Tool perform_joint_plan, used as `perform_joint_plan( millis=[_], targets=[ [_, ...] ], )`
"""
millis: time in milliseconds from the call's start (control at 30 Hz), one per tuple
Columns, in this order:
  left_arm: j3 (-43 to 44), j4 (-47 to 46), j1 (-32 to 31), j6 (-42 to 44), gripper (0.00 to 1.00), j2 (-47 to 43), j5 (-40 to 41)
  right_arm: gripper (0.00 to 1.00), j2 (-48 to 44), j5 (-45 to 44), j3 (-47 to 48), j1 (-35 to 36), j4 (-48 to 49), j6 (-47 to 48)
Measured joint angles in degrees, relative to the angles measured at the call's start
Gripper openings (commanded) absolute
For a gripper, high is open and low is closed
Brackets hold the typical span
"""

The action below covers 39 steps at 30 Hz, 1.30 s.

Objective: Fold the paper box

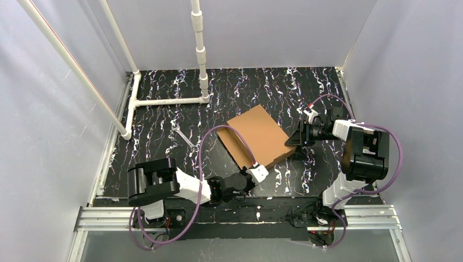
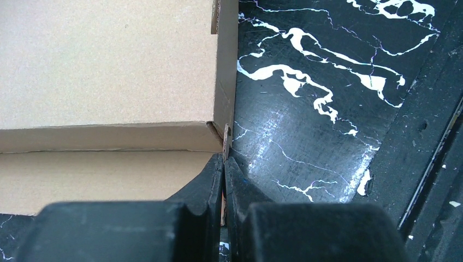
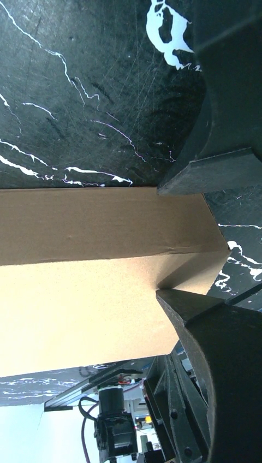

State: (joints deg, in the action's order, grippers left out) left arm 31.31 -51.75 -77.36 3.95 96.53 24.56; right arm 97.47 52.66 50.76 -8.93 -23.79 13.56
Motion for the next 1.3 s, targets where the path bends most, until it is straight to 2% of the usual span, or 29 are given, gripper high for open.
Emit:
perform_joint_plan(
  millis=[933, 1300],
  targets=[
    [-1.07, -0.59, 0.37, -2.58, 0.0, -0.76, 0.26, 0.69, 0.02, -0.39, 0.02, 0.0, -0.07, -0.39],
    [-1.7, -0.85, 1.16, -6.78, 0.0, -1.44, 0.26, 0.69, 0.02, -0.39, 0.02, 0.0, -0.07, -0.39]
  ],
)
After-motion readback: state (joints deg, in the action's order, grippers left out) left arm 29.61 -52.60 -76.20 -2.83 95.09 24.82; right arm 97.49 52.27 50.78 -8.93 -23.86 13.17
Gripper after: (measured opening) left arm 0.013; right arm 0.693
